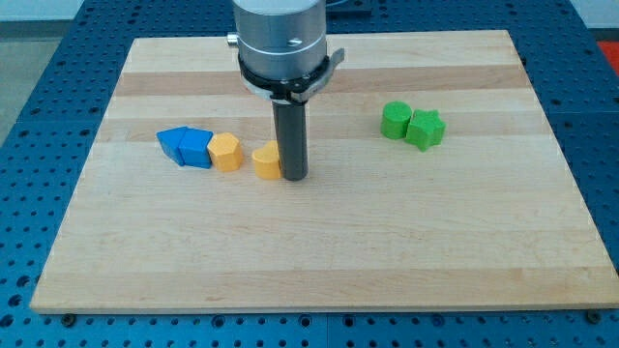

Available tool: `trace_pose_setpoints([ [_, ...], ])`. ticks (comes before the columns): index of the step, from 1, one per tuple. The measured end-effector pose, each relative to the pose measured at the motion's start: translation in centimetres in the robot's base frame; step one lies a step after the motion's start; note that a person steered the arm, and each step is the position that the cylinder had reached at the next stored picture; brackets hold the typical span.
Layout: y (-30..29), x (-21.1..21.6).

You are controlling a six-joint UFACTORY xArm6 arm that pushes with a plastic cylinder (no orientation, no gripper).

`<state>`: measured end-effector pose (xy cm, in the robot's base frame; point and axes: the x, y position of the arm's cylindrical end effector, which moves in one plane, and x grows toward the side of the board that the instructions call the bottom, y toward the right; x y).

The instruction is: Move the green blocks into the red blocks

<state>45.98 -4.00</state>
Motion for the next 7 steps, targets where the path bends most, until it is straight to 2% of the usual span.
trace_pose_setpoints([
  [3,-2.6,0.0],
  [7,11.8,0.0],
])
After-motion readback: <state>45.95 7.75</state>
